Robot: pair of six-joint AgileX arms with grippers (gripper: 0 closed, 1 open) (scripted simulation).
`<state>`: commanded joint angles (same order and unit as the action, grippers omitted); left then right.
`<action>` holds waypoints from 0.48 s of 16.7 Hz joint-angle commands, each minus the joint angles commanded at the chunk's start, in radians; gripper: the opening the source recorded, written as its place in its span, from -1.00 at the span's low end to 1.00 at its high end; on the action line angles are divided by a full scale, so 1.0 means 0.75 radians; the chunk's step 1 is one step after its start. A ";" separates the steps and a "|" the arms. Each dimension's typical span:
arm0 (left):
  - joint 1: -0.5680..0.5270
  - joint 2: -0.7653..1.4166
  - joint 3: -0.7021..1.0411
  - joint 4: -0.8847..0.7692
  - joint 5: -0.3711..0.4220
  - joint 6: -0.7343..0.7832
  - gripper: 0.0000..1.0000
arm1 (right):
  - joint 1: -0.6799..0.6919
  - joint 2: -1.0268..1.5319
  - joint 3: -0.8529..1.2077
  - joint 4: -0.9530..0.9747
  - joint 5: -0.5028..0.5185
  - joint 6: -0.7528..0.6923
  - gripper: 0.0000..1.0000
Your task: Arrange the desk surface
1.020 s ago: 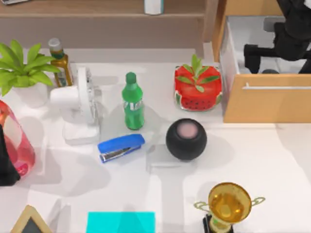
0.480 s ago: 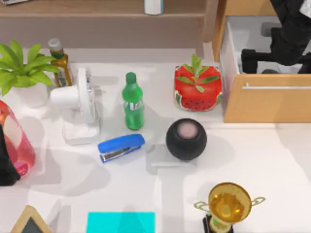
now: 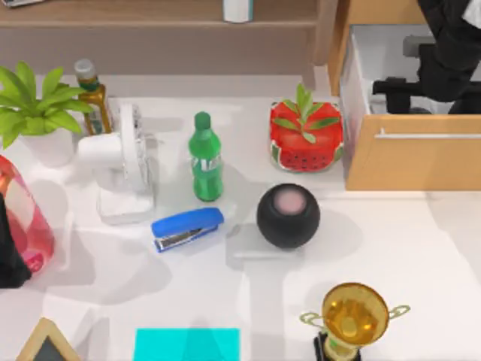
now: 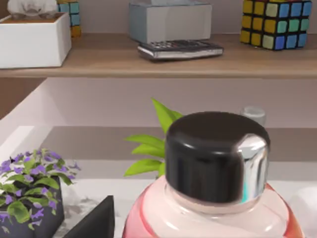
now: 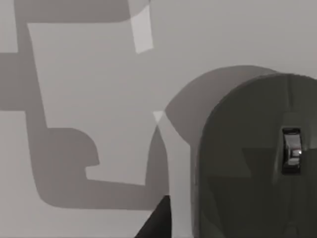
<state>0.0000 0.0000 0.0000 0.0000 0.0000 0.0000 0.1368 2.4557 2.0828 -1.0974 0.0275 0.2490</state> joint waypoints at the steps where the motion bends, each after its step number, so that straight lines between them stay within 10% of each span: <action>1: 0.000 0.000 0.000 0.000 0.000 0.000 1.00 | 0.000 0.000 0.000 0.000 0.000 0.000 -0.21; 8: 0.000 0.000 0.000 0.000 0.000 0.000 1.00 | 0.000 0.000 0.000 0.000 0.000 0.000 -1.00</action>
<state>0.0000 0.0000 0.0000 0.0000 0.0000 0.0000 0.1368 2.4557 2.0828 -1.0974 0.0275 0.2490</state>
